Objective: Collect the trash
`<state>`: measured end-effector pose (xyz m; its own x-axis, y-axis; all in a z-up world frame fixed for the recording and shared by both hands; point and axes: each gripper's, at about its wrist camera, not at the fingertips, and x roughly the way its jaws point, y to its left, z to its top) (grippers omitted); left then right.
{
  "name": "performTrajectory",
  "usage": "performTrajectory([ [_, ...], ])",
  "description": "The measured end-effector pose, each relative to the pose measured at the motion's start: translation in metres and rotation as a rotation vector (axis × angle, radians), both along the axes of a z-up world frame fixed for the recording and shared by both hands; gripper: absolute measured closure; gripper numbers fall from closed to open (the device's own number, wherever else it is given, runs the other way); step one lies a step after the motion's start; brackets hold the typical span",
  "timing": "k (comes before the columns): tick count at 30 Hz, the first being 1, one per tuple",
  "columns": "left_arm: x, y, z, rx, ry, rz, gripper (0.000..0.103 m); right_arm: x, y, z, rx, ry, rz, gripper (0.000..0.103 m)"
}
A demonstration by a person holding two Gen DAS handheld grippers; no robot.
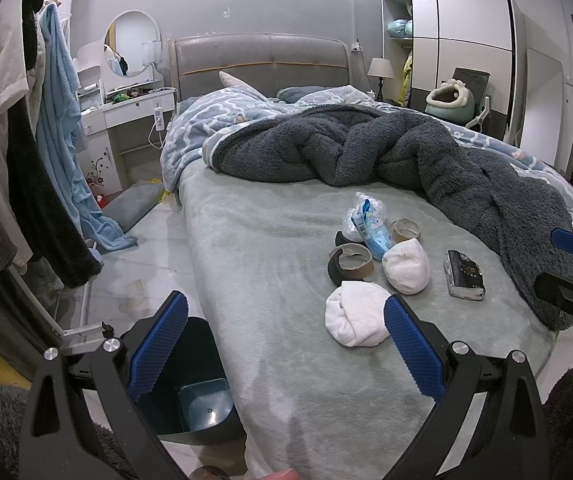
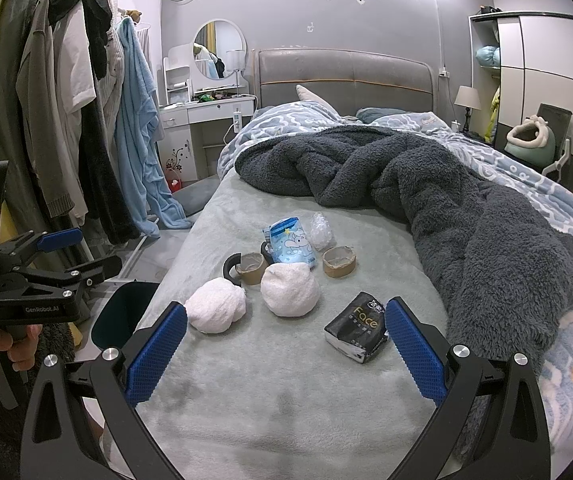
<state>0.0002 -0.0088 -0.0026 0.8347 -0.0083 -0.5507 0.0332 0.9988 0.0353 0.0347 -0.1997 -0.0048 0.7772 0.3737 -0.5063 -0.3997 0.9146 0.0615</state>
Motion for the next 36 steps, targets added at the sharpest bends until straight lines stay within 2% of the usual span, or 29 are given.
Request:
performTrajectory([
  [22,-0.005,-0.008,-0.009,-0.008,0.004,-0.007,0.003,0.001,0.000,0.000,-0.009,0.000,0.000,0.003],
  [31,0.000,-0.014,-0.013,-0.059,0.053,-0.107,0.003,0.017,-0.010,-0.012,-0.073,0.020,0.038,0.003],
  [36,0.010,-0.012,-0.013,-0.048,0.075,-0.164,0.003,0.028,-0.022,-0.018,-0.069,0.046,0.058,0.003],
])
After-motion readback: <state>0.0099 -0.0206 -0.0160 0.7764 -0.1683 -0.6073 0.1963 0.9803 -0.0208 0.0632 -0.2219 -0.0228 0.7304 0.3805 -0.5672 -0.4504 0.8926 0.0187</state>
